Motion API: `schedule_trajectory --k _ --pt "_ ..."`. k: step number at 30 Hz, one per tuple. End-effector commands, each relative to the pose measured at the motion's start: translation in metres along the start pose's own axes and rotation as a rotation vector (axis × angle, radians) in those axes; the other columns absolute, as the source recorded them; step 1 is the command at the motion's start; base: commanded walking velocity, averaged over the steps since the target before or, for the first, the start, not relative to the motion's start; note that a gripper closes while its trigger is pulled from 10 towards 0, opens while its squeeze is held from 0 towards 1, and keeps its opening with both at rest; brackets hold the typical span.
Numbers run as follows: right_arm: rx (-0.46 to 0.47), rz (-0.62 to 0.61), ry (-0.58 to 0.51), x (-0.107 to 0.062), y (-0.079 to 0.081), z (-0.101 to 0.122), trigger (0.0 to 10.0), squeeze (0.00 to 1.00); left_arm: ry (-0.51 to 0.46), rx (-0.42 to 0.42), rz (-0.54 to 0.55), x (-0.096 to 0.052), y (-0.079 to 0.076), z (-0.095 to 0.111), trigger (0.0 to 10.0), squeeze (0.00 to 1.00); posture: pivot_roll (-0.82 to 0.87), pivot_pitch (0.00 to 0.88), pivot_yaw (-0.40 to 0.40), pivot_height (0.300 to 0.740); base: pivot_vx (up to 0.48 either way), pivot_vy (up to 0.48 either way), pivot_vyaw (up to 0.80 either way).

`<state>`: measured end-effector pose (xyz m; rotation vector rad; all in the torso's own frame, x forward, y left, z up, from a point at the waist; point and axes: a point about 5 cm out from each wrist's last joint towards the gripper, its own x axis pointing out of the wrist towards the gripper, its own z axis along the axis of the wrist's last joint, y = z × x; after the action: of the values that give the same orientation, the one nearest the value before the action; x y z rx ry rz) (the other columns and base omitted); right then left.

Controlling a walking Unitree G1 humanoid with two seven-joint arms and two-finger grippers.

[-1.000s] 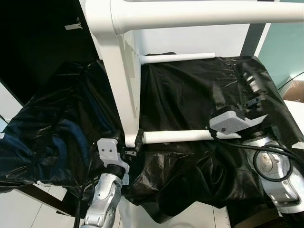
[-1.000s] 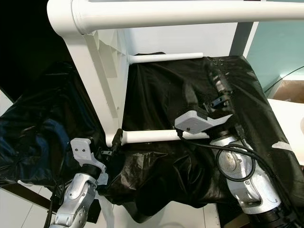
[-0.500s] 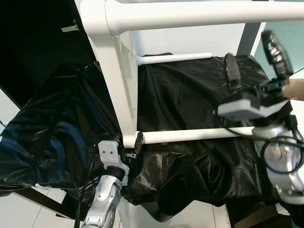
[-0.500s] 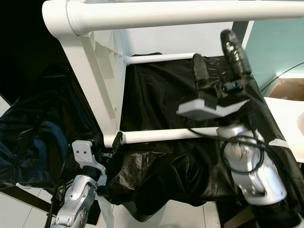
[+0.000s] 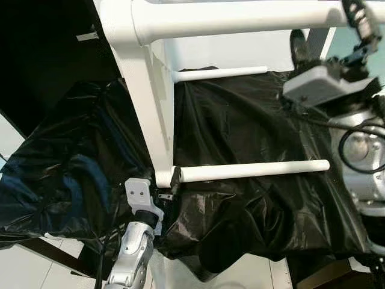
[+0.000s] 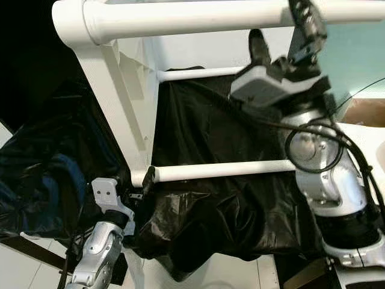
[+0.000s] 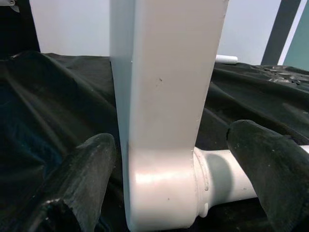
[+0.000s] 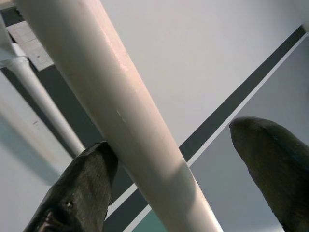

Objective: Building children table

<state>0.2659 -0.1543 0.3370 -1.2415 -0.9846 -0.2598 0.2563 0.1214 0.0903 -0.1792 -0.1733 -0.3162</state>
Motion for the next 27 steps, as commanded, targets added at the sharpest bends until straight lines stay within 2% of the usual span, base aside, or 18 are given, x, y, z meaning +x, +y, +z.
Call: schedule_trajectory --k 1,9,13,18,19,21,23,27 --pt "-0.002 -0.007 -0.015 0.006 -0.004 0.003 10.0 0.00 0.019 0.015 -0.099 -0.005 -0.002 -0.005 10.0 0.00 -0.04 0.000 0.082 0.740 0.000 0.000 0.00" --pt "-0.025 0.018 0.021 0.020 -0.005 -0.004 10.0 0.00 0.020 0.016 -0.104 -0.003 -0.004 -0.006 10.0 0.00 -0.05 0.000 0.075 0.740 0.000 0.000 0.00" --pt "-0.048 0.132 0.091 0.025 0.010 -0.017 10.0 0.00 0.016 0.017 -0.105 -0.001 -0.004 -0.007 10.0 0.00 -0.05 0.000 0.071 0.740 0.000 0.000 0.00" --pt "-0.054 0.191 0.078 0.038 0.020 -0.015 10.0 0.00 0.013 0.011 -0.104 0.001 -0.006 -0.009 10.0 0.00 -0.05 0.000 0.065 0.740 0.000 0.000 0.00" --pt "-0.040 0.193 0.061 0.045 0.019 -0.011 10.0 0.00 0.011 0.008 -0.102 0.001 -0.007 -0.009 10.0 0.00 -0.05 0.000 0.060 0.740 0.000 0.000 0.00" --pt "-0.018 0.212 0.051 0.049 0.021 -0.008 10.0 0.00 0.010 0.007 -0.101 0.001 -0.007 -0.009 10.0 0.00 -0.05 0.000 0.059 0.740 0.000 0.000 0.00" --pt "0.033 0.260 0.060 0.048 0.029 -0.003 10.0 0.00 0.014 0.007 -0.099 -0.001 -0.007 -0.010 10.0 0.00 -0.05 0.000 0.056 0.740 0.000 0.000 0.00" --pt "0.070 0.285 0.082 0.049 0.033 0.002 10.0 0.00 0.020 0.007 -0.112 -0.001 -0.008 -0.012 10.0 0.00 -0.05 0.000 0.061 0.740 0.000 0.000 0.00"
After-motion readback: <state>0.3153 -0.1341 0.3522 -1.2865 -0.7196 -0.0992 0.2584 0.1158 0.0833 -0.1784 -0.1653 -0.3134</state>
